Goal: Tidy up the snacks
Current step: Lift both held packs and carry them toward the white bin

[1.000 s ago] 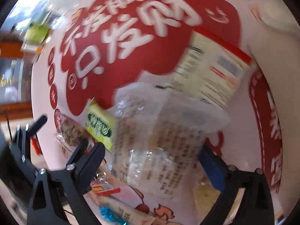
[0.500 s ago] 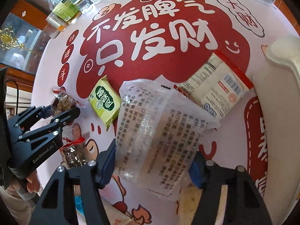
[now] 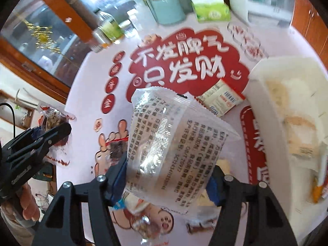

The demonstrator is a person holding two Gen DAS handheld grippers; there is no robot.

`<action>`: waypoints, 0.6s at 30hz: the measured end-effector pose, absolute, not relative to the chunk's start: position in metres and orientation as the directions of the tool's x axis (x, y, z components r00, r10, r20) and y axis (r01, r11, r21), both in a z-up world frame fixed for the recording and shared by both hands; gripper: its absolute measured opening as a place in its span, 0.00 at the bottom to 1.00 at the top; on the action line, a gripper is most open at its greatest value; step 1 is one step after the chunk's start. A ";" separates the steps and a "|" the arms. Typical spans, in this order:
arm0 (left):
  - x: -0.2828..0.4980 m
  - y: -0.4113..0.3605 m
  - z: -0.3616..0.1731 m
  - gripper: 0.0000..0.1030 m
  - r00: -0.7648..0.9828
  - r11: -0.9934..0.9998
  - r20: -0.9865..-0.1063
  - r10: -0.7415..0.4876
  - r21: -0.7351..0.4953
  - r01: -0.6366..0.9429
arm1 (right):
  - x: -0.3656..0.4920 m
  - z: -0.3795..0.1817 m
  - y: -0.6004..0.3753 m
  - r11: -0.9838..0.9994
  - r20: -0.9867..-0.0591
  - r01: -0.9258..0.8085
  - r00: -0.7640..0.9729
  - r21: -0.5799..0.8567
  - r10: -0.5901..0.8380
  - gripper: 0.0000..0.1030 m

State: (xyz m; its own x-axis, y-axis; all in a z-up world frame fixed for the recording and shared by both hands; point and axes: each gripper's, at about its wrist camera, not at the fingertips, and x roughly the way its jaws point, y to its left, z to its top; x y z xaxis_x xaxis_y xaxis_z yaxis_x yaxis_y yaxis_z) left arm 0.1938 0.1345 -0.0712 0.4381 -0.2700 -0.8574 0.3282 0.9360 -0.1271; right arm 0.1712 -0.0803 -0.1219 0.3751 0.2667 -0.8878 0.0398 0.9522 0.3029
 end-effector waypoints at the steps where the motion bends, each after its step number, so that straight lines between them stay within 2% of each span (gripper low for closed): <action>1: 0.183 0.133 -0.065 0.36 0.438 0.931 -0.849 -0.294 -0.150 0.334 | 0.161 -0.112 -0.080 0.955 -0.879 0.026 0.399 0.297 0.262 0.63; 9: 0.124 0.076 -0.037 0.37 0.418 0.858 -0.797 -0.436 -0.228 0.461 | 0.080 -0.057 -0.103 0.970 -0.824 0.035 0.536 0.241 0.185 0.63; 18: 0.090 -0.024 0.001 0.37 0.356 0.735 -0.742 -0.568 -0.262 0.625 | -0.013 -0.013 -0.168 0.965 -0.778 0.215 0.628 0.153 -0.017 0.64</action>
